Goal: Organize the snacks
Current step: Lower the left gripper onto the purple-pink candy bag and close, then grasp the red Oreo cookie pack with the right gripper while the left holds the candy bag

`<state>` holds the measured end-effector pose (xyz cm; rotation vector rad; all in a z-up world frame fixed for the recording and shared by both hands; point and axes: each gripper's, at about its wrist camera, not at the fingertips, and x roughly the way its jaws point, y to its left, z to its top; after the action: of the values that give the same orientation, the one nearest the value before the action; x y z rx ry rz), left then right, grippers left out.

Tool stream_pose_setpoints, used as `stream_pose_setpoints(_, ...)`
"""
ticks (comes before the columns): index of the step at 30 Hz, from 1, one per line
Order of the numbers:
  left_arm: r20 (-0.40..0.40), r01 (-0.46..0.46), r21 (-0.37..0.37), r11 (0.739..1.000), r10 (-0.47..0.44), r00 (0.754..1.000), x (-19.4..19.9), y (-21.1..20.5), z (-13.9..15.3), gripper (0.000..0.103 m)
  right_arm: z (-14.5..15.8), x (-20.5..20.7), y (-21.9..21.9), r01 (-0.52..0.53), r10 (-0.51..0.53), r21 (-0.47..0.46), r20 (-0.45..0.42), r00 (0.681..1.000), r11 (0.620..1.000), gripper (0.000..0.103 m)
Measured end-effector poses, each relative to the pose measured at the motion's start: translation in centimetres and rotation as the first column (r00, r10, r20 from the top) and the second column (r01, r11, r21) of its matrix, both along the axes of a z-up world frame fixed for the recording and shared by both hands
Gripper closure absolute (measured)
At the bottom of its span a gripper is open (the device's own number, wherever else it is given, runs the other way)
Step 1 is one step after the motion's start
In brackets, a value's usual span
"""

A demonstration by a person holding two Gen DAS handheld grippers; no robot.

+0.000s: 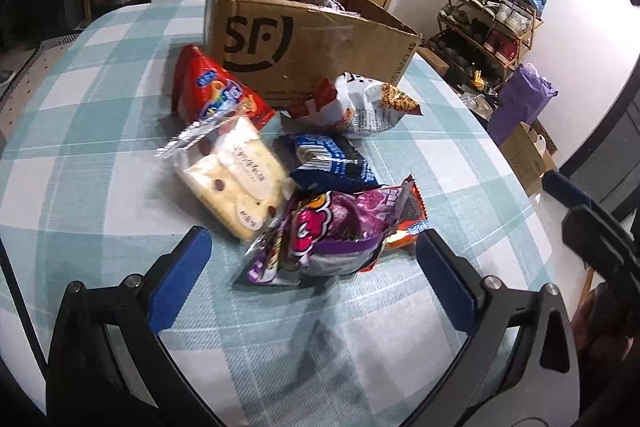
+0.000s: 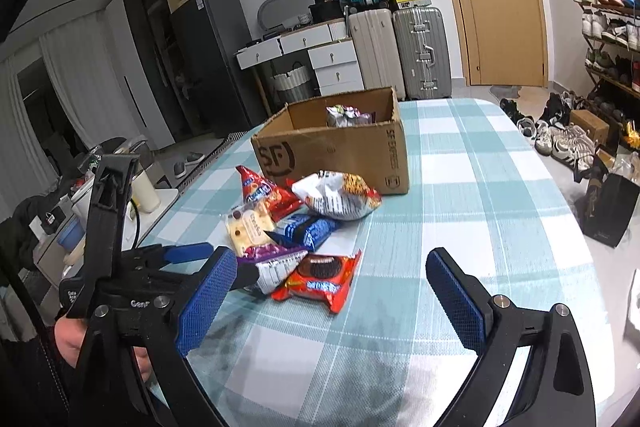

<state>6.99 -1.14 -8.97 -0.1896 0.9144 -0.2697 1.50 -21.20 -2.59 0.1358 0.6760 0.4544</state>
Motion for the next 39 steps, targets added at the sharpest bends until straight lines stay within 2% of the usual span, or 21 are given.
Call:
stream_pose_setpoints(1,-0.003,0.001,-0.001,1.000,-0.001,1.000,0.3,-0.2,-0.2,0.002,-0.2,0.0,-0.1,0.002,-0.002,0.000,-0.003,1.000,1.000,0.006)
stream_pose_setpoints(3,-0.010,0.009,-0.008,1.000,-0.009,1.000,0.7,-0.6,-0.5,0.010,-0.5,0.1,-0.3,0.008,-0.008,0.002,-0.013,1.000,1.000,0.006)
stream_pose_setpoints(5,-0.022,0.031,-0.028,0.999,-0.032,0.999,1.1,-1.0,-0.9,0.032,-0.9,0.2,-0.6,0.015,-0.015,0.004,-0.026,1.000,1.000,0.006)
stream_pose_setpoints(6,-0.027,0.041,-0.031,0.999,-0.042,0.999,1.3,-1.2,-1.0,0.040,-1.1,0.2,-0.7,0.016,-0.016,0.006,-0.034,0.999,1.000,0.006)
stream_pose_setpoints(9,-0.016,0.079,-0.077,0.994,-0.080,0.997,1.5,-1.4,-1.3,0.054,-1.8,0.2,-0.9,0.018,-0.018,0.010,-0.059,0.998,1.000,0.006)
stream_pose_setpoints(10,-0.013,0.086,-0.086,0.993,-0.087,0.996,1.5,-1.3,-1.4,0.063,-2.0,0.2,-1.0,0.019,-0.018,0.010,-0.064,0.998,1.000,0.006)
stream_pose_setpoints(11,-0.007,0.091,-0.101,0.991,-0.092,0.996,1.5,-1.1,-1.4,0.066,-2.3,0.2,-1.0,0.018,-0.017,0.010,-0.068,0.997,1.000,0.006)
stream_pose_setpoints(16,0.000,0.117,-0.105,0.988,-0.117,0.993,1.8,-1.3,-1.3,0.071,-3.0,0.2,-1.1,0.019,-0.017,0.024,-0.089,0.996,1.000,0.006)
stream_pose_setpoints(19,0.013,0.118,-0.086,0.989,-0.117,0.993,1.6,-1.5,-1.2,0.071,-3.0,0.2,-1.0,0.017,-0.014,0.029,-0.090,0.996,0.999,0.006)
stream_pose_setpoints(28,0.026,0.117,-0.094,0.989,-0.115,0.993,0.8,-1.1,-0.7,0.071,-2.8,0.0,-0.9,0.020,-0.017,0.027,-0.088,0.996,0.999,0.006)
stream_pose_setpoints(39,0.055,0.105,-0.129,0.986,-0.098,0.994,-1.0,1.3,0.6,0.071,-3.2,0.4,-0.4,0.015,-0.014,0.013,-0.100,0.995,1.000,0.006)
